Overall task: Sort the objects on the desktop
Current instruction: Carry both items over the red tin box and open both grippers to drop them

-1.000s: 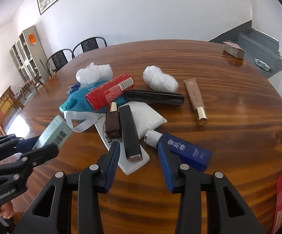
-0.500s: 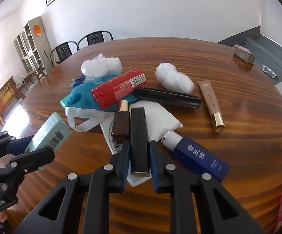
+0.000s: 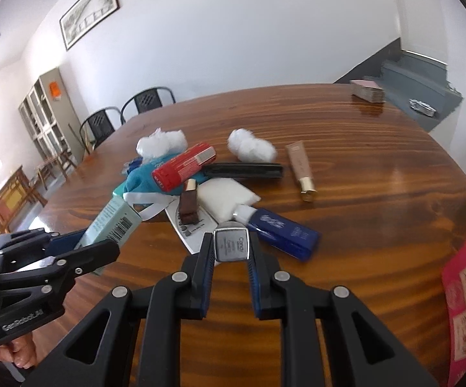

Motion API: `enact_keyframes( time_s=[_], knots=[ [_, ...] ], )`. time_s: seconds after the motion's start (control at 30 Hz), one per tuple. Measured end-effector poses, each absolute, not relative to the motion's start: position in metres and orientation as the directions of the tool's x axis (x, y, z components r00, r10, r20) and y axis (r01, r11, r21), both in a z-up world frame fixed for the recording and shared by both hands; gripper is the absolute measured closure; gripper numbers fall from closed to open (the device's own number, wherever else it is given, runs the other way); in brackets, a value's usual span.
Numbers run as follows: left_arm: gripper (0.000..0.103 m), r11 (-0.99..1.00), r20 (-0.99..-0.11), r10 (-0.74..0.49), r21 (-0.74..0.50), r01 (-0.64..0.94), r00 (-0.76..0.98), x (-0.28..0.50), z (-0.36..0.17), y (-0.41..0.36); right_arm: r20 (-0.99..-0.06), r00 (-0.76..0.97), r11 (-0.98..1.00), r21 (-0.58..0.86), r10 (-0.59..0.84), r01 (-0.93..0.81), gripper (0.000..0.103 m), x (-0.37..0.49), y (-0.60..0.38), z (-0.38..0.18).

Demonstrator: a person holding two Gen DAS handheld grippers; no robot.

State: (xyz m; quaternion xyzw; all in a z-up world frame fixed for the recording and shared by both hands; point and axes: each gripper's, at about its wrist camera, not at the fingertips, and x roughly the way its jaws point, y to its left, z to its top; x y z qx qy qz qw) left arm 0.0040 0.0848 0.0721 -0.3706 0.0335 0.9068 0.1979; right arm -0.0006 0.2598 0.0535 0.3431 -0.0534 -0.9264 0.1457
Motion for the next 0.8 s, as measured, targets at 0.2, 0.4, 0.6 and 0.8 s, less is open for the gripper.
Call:
enact_keyframes(
  time_s=[0.2,0.4,0.6,0.8],
  knots=[
    [0.077,-0.898,-0.677,0.37,-0.084,-0.432,-0.637,0.014,0.078,0.116,-0.56,-0.784,-0.96,0.226,-0.266,0.164,0.082,0.031,0.299,0.072],
    [0.077,-0.863,-0.673,0.412,-0.073,-0.499,-0.614,0.027,0.083,0.156,-0.511,-0.84,-0.967,0.247,-0.183,0.06,0.082,0.064,0.35,0.085],
    [0.077,-0.823,-0.668,0.457,-0.066,-0.565,-0.588,0.039,0.09,0.196,-0.476,-0.875,-0.958,0.279,-0.085,-0.059,0.082,0.093,0.402,0.092],
    [0.077,-0.777,-0.658,0.505,-0.065,-0.627,-0.558,0.049,0.099,0.233,-0.458,-0.889,-0.94,0.302,0.001,-0.157,0.082,0.116,0.443,0.094]
  ],
)
